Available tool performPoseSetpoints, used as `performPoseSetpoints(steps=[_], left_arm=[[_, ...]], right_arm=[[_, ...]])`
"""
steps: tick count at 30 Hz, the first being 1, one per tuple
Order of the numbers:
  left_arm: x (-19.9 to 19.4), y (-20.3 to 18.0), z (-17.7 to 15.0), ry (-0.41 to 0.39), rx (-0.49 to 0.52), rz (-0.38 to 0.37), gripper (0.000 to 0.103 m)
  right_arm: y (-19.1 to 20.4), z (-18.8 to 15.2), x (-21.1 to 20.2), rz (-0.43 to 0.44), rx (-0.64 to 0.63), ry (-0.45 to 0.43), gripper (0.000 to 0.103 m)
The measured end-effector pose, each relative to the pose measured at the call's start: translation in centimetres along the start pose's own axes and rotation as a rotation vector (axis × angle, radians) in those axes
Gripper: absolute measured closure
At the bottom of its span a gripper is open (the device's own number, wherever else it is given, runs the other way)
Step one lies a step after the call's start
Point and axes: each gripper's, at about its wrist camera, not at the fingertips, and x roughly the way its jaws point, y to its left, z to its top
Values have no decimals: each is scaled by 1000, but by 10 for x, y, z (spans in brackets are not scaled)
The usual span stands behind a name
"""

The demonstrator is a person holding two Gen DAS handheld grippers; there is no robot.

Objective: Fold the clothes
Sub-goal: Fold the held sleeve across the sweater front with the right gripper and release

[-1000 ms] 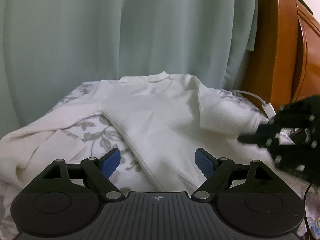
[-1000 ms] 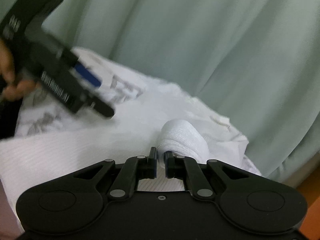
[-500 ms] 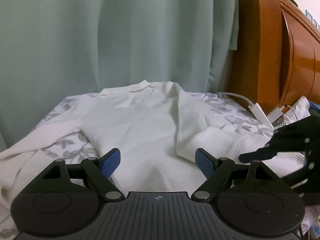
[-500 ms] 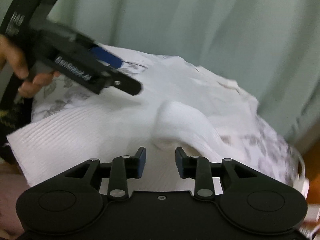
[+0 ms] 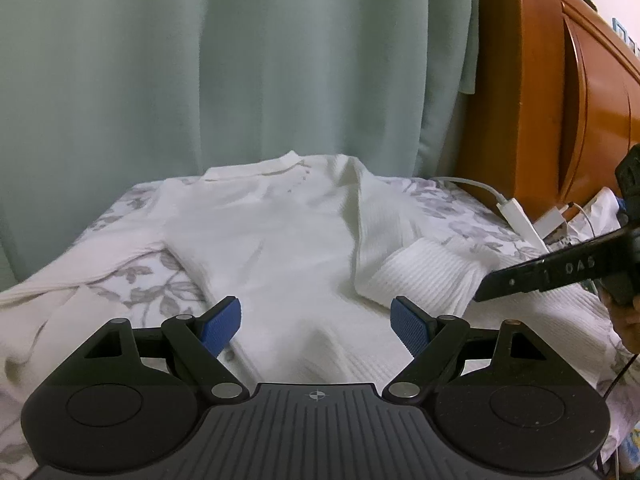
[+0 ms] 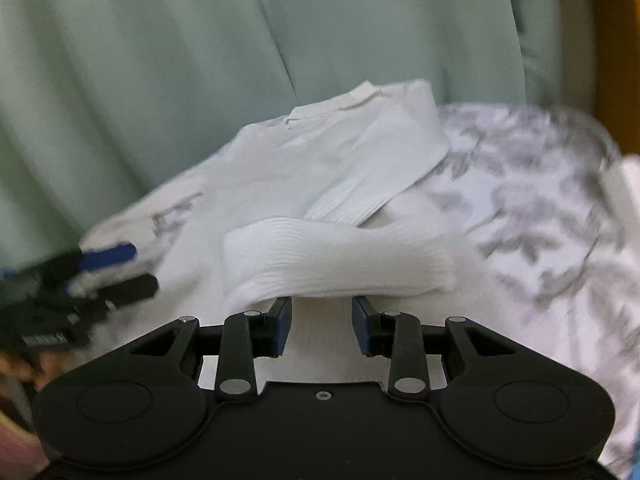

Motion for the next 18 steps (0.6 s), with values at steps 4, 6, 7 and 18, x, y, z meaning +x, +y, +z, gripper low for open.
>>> performPoseSetpoints(steps=[4,6,7,18], left_arm=[[-1,4,-2,4,-5,4,22],[-2,6,-3,6,-6,2,22],[-3,6,-3,6,-6,1,22],[-4,5,-8,15,-12,-5,22]], right_arm=[[1,2,5,34,11,-8,68],[0,4,5,59,37,-10,67],[0,6,3,69,46,-8,67],[13,6,2,105,50,5,62]])
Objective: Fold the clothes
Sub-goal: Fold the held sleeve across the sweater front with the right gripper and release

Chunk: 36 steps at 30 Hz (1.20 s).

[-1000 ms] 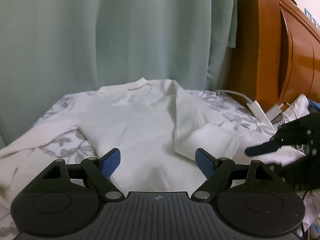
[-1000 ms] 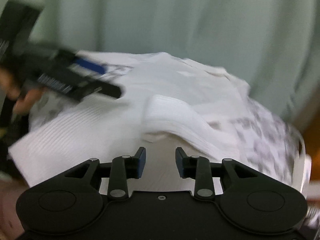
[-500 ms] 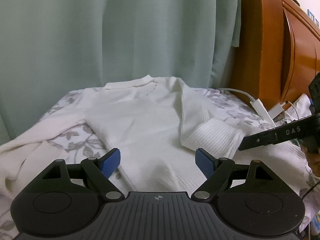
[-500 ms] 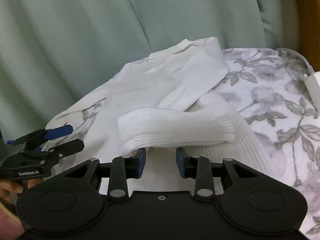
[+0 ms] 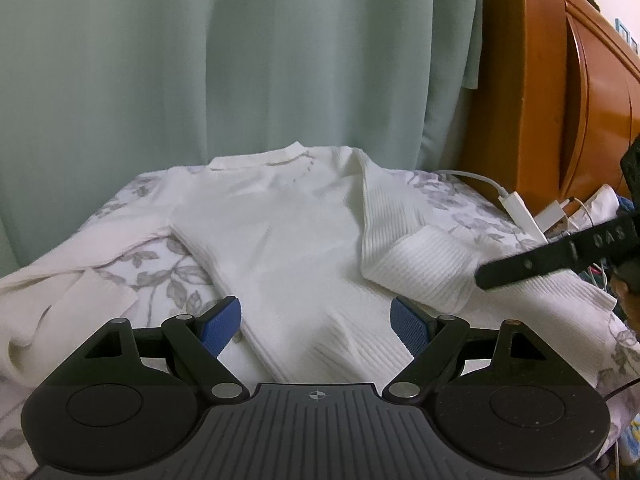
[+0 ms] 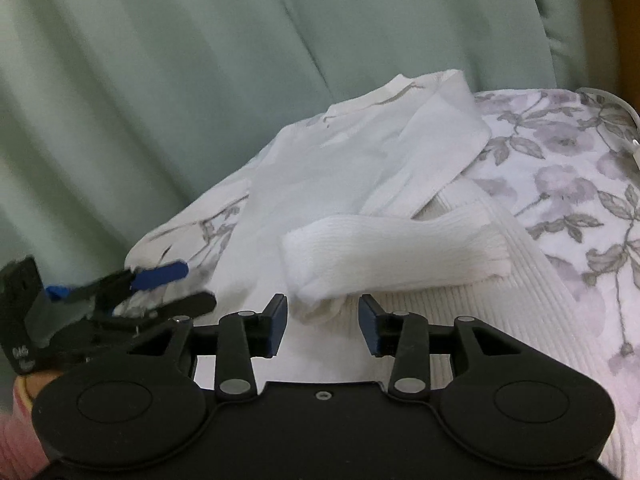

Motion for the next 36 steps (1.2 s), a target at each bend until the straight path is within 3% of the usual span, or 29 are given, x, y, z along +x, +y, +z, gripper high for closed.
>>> performPoseSetpoints(steps=[7,9,12,16,19,22,28,32,36], left_arm=[[-2,0,0,-1,8,1,22],[-2,1,-1,0,3,4,22],[-4,2,-1,-1,-1,6,22],[-9,3,-1,-8,1,10,22],[-12,6,1,-18,-7,20,22],[-14,9,2,-21,-20,30,22],[-19,12,2,-22,-16,39,22],[-21,9,4,-34,-14,33,22],[-22,5,6,-47,-8,23,22]], right_arm=[[-4,8,10,-30,60,-55,65],[1,9,9,-44,29,-72,79],[11,10,5,-74,-35,-110,91],[41,10,-10,-96,-242,-211,93],[75,-1,-22,-70,-491,-254,94],[98,-18,-17,-83,-678,-184,94],[99,-53,6,-119,-832,2,94],[102,-66,13,-164,-910,47,92],[112,-77,10,-174,-1010,39,83]])
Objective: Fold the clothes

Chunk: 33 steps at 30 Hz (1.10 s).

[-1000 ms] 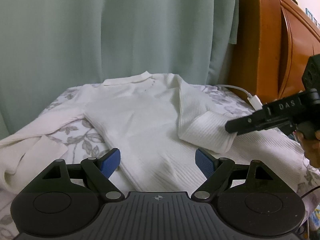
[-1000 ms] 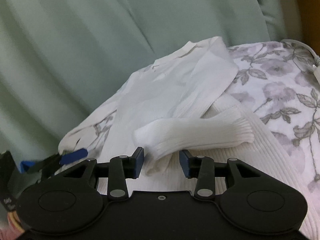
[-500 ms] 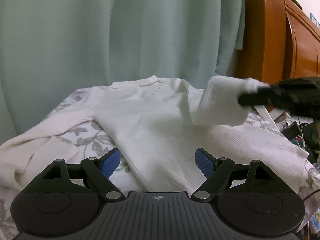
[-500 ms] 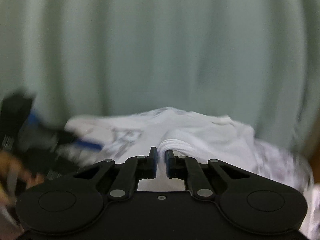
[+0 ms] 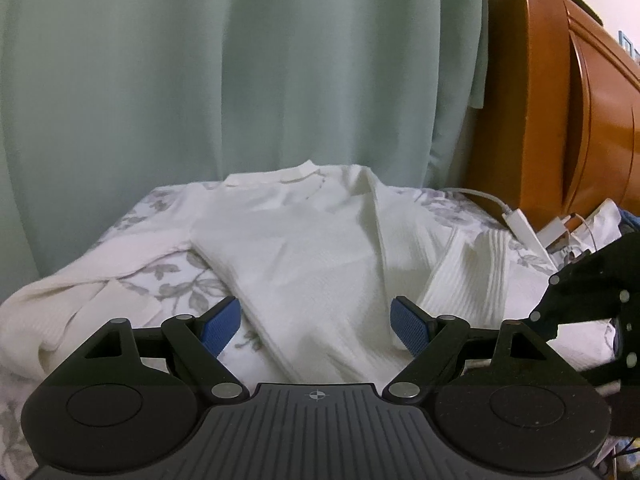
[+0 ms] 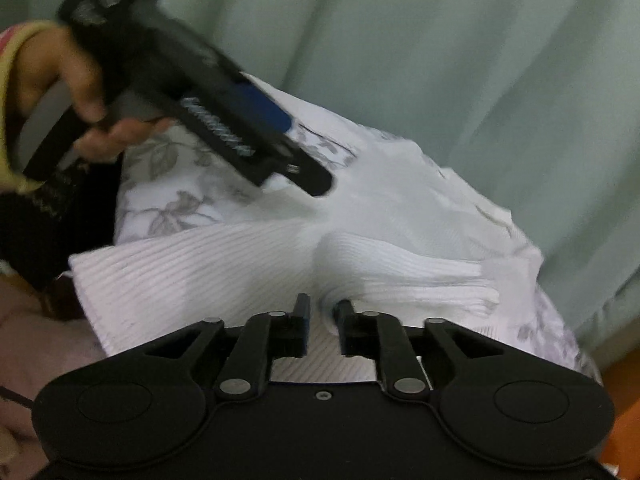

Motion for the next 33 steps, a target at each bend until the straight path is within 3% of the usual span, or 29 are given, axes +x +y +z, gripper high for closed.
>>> performPoseSetpoints(steps=[8,16,20,22,29,31,33], left_arm=[[-1,-2,2,-10,3,5,22],[-19,7,4,-33,-6,30,22],[-23,5,7,-43,2,24,21],[-18,-3,5,-32,20,10,14],[1,-40,-7,3,112,-50,13],[7,-47,-10,10,135,-69,23],[14,-53,-13,29,145,-90,40]], right_arm=[[18,-1,-22,18,-107,-29,82],[-2,-11,-41,-17,-43,-55,72],[-35,-13,-43,-86,65,-68,72],[-58,-17,-38,-126,152,-50,72],[-132,-38,5,-293,400,74,73],[-149,-39,19,-321,420,92,73],[-163,-39,38,-342,441,115,73]])
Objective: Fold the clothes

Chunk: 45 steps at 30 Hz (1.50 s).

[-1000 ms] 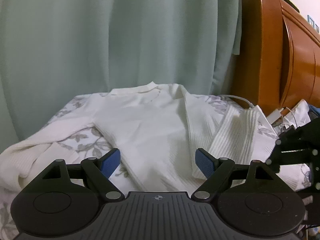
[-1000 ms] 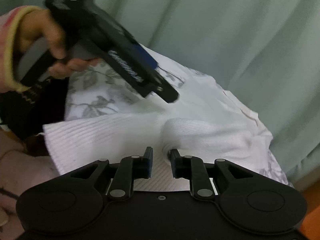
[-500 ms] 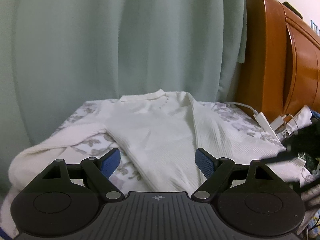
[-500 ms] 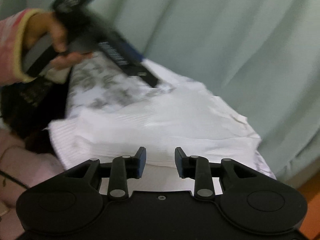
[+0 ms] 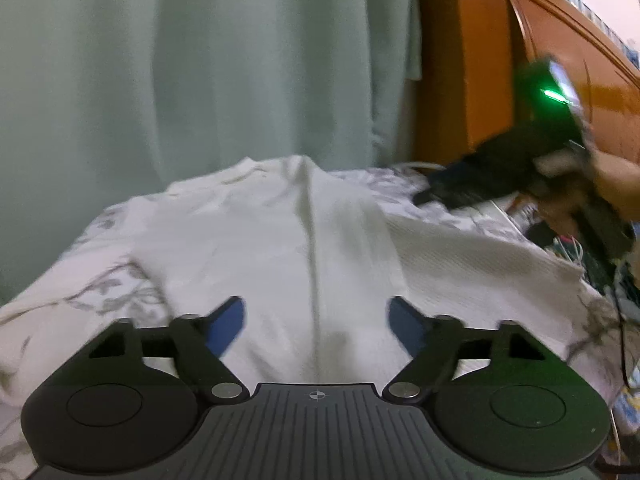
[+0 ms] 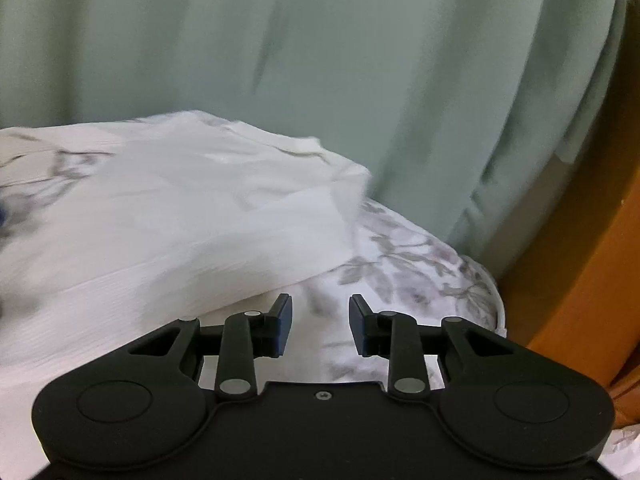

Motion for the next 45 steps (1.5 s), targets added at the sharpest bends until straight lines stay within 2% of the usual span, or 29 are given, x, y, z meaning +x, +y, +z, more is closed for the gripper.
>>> performPoseSetpoints(steps=[2,8,14,17,21,25,29,31,33,35,39,42,45], left_arm=[[9,-3,-1,29,-4,-23,51],[25,-4,-8,80,-8,-66,52],[32,-3,-9,126,-12,-103,56],[33,0,-9,139,-33,-128,62],[27,-1,-12,128,-31,-151,80],[23,-3,-16,115,-16,-155,81],[23,0,-17,117,-32,-165,81],[23,0,-18,116,-30,-165,81],[24,-1,-19,114,-22,-162,81],[25,0,-19,114,-21,-161,81],[27,0,-20,116,-15,-155,81],[27,-1,-20,116,-8,-154,81],[28,0,-20,116,-8,-153,81]], right_arm=[[-12,3,20,-20,32,25,73],[-29,4,73,1,88,66,73],[-35,8,100,36,122,67,73],[-39,11,108,86,160,39,73],[-45,17,113,128,228,-22,73],[-50,20,119,147,281,-60,74],[-56,18,122,212,355,-83,86],[-58,18,122,223,375,-90,87],[-58,19,121,214,385,-101,95],[-60,20,118,199,402,-125,96],[-60,27,103,72,358,-165,98],[-53,33,94,-38,279,-190,98],[-44,34,101,-127,207,-147,99]])
